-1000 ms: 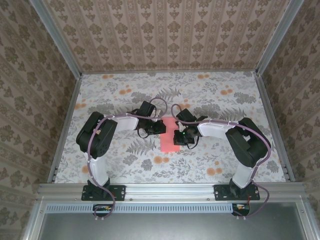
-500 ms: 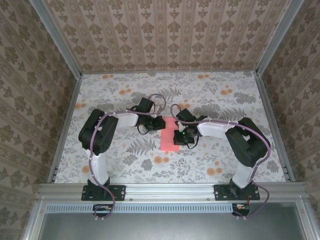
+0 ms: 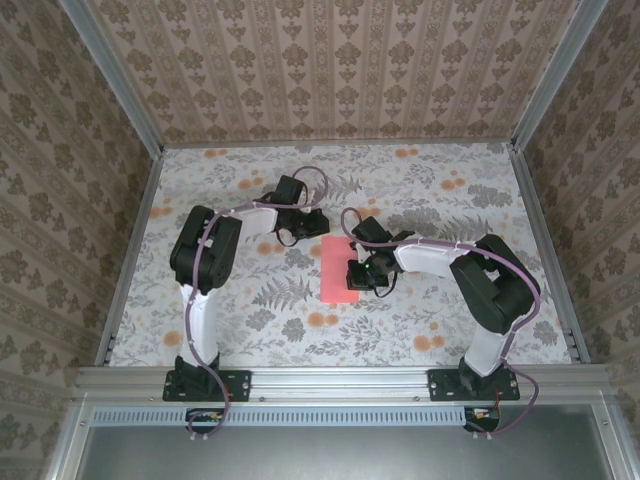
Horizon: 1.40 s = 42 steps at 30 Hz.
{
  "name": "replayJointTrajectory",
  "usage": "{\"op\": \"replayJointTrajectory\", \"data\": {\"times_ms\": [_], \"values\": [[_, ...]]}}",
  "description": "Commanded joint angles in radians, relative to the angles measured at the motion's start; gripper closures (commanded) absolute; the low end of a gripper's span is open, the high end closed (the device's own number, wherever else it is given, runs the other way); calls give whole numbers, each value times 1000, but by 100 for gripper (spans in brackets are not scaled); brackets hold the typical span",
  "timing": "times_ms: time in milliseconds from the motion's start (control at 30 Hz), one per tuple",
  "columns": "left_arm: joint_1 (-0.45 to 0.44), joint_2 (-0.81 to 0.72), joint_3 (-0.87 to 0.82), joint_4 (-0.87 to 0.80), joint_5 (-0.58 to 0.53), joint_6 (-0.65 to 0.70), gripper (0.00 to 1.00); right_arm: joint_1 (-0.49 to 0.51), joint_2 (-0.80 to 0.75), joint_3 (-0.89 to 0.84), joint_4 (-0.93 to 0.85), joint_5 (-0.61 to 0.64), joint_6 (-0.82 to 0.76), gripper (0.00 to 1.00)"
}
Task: Fold a paper plane with a square sheet of paper (fold left side to right side)
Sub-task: First fold the square sheet of paper in half at the center of the table, then fold the triangle a second time at the center of the table.
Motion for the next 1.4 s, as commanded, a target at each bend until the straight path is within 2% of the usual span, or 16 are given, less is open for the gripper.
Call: {"op": "replayJointTrajectory", "data": {"times_ms": [0,233,300,467,600,800,933,1100,1200,1367], "values": [[17,38,35,-27,-28,26,87,4,73,-45,-124,95,-13,98],[23,-15,23,-45,-32,44,85,3,65,-39,-108,92,-8,98],[54,-65,7,-60,-39,57,83,2,54,-38,-71,70,-2,96],[67,-225,-74,-88,-71,82,79,1,-13,-46,71,11,38,91],[64,-350,-169,-96,-79,72,78,-3,-108,-57,174,23,51,77],[37,-482,-312,-85,-67,20,77,-35,-268,-113,210,118,30,54],[-15,-465,-350,-53,-42,-11,77,-79,-354,-184,240,143,50,41],[-62,-371,-323,9,-21,-41,77,-144,-427,-262,294,76,99,27],[-78,-308,-286,7,-21,-36,78,-175,-426,-281,288,14,113,25],[-92,-242,-254,1,-38,-31,79,-200,-375,-266,242,-93,99,28]]}}
